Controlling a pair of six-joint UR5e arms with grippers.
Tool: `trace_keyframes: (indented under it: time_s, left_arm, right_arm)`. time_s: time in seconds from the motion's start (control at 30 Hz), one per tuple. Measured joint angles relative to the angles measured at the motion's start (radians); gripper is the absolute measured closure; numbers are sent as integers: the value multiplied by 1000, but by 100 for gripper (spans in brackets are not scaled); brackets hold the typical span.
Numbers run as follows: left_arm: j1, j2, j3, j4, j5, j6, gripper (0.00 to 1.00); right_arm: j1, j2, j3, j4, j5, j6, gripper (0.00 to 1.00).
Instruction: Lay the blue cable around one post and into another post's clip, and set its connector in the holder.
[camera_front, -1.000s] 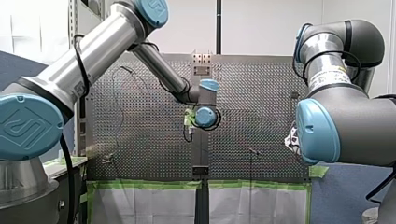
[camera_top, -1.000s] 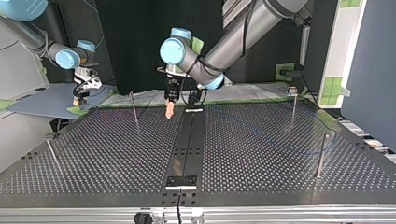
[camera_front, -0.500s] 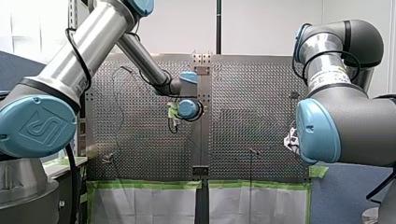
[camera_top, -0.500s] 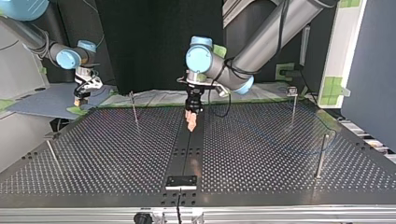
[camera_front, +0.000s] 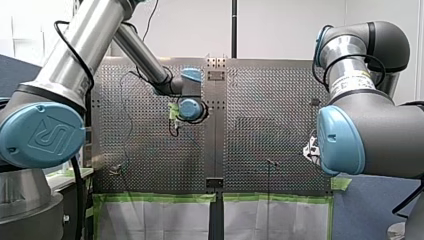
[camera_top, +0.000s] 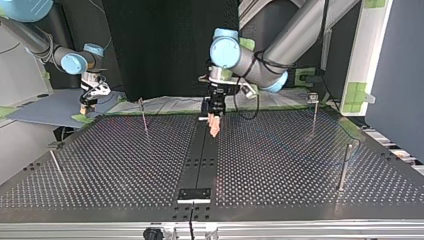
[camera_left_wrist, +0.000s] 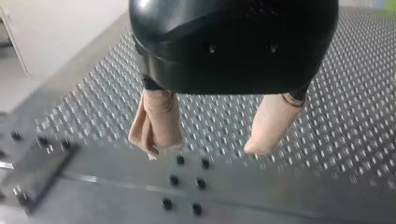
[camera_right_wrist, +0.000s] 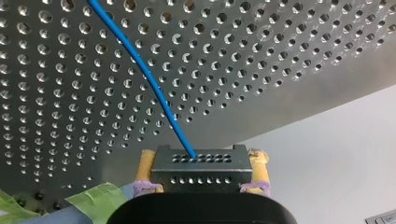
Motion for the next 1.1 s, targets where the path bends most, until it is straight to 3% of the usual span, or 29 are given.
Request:
trace_keyframes:
  time_s: [0.63, 0.83, 1.1]
  left_arm:
    - [-160, 165, -165, 130, -156, -142, 0]
    - [-162, 213, -213, 150, -203, -190, 0]
    - [-132, 280, -280, 193, -271, -257, 0]
  right_arm:
    - [2, 0, -2, 3, 0, 0, 100]
    - [2, 0, -2, 5, 0, 1, 100]
    - [2, 0, -2, 2, 0, 12, 100]
